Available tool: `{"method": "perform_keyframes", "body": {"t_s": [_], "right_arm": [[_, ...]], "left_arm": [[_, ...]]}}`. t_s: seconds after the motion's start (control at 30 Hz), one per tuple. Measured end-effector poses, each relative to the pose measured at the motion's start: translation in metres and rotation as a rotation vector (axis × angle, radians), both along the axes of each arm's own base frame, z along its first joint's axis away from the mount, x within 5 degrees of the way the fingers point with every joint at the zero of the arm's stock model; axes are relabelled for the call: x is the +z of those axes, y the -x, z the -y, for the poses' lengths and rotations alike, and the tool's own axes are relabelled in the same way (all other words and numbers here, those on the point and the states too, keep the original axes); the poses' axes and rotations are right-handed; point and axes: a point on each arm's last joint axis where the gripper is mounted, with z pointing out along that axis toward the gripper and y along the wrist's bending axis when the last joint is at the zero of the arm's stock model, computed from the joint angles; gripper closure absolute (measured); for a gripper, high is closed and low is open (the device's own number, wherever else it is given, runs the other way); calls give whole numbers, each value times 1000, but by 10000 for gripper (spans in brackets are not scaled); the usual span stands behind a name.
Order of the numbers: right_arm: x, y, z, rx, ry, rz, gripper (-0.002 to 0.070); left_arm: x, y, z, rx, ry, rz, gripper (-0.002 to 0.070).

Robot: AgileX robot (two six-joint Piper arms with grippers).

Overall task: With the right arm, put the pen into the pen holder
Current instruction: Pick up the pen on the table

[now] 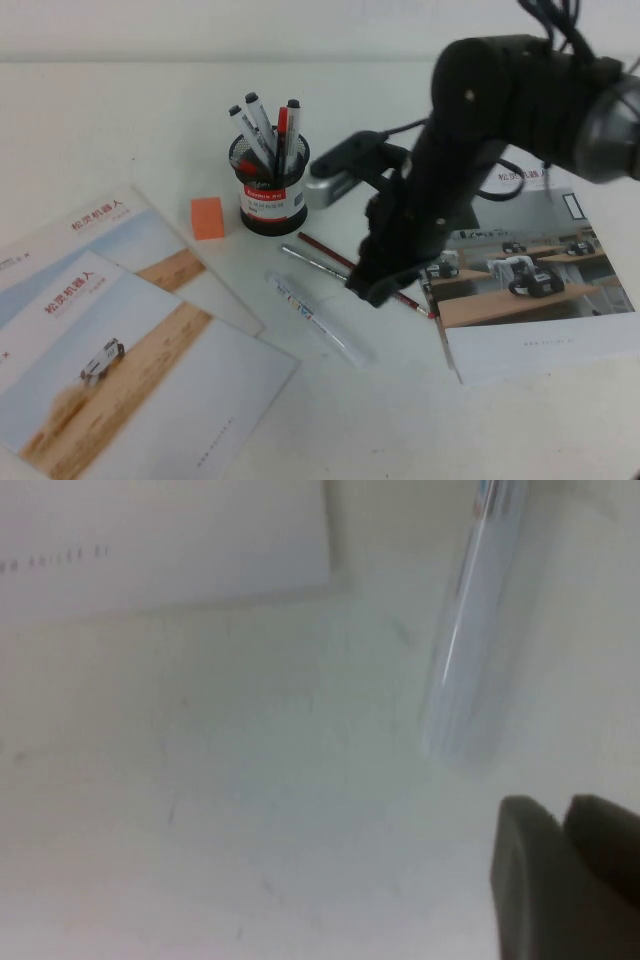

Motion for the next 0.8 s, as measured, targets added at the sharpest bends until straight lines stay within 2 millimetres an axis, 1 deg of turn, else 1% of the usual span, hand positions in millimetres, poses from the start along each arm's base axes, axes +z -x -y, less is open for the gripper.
{"method": "perform_keyframes", "body": {"t_s": [0.07, 0.17, 0.23, 0.33, 0.47, 0.57, 0.73, 0.8], "right_arm": [[-6, -10, -8, 1, -7, -6, 582], [-12, -24, -17, -19, -22, -5, 461], [-16, -30, -23, -23, -25, -4, 409], [-21, -33, -32, -7, -12, 10, 382], [-29, -30, -45, 32, 24, 24, 372], [-40, -27, -54, 63, 57, 20, 372], [-70, -26, -64, 91, 124, -2, 371], [-77, -27, -68, 91, 140, -5, 371]], "left_arm": [[0, 0, 0, 0, 0, 0, 676], [0, 0, 0, 0, 0, 0, 676], [0, 0, 0, 0, 0, 0, 676], [0, 0, 0, 0, 0, 0, 676], [0, 0, 0, 0, 0, 0, 676], [0, 0, 0, 0, 0, 0, 676], [0, 0, 0, 0, 0, 0, 676], [0, 0, 0, 0, 0, 0, 676]]}}
